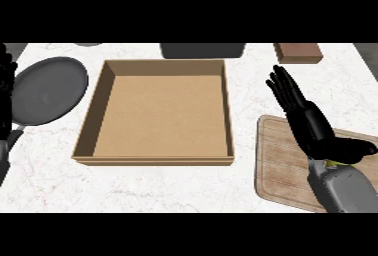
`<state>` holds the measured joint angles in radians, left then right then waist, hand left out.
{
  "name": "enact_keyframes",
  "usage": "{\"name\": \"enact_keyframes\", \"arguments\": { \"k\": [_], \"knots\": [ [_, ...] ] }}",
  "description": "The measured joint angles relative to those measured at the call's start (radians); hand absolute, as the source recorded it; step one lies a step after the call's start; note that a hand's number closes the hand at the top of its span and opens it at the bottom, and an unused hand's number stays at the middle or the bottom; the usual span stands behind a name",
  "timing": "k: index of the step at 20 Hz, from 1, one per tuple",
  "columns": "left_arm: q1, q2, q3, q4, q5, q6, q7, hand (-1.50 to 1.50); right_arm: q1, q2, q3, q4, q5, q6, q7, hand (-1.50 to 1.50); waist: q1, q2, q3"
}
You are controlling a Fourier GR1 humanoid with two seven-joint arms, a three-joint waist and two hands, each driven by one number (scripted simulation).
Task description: Pick the pear from the cutting board and place it in the cardboard box
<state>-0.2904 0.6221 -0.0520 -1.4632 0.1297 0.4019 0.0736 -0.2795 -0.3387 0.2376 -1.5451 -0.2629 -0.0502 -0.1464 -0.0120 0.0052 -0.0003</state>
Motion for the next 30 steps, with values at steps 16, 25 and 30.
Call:
{"name": "enact_keyframes", "arguments": {
  "k": [16,25,30],
  "knots": [
    [0.251,-0.142,-0.163,-0.046,-0.018,-0.065,-0.005,0.00,0.156,-0.132,-0.467,0.158,0.079,-0.445,0.074,-1.50,-0.002,-0.004,-0.001],
    [0.276,-0.162,-0.171,-0.041,-0.035,-0.076,-0.020,0.00,0.290,-0.437,-0.367,0.094,0.213,-0.228,0.337,-1.50,0.004,-0.008,-0.003],
    [0.279,-0.164,-0.172,-0.053,-0.038,-0.080,-0.016,0.00,0.327,-0.600,-0.299,0.025,0.188,0.008,0.523,-1.50,0.007,-0.008,-0.004]
  ]
}}
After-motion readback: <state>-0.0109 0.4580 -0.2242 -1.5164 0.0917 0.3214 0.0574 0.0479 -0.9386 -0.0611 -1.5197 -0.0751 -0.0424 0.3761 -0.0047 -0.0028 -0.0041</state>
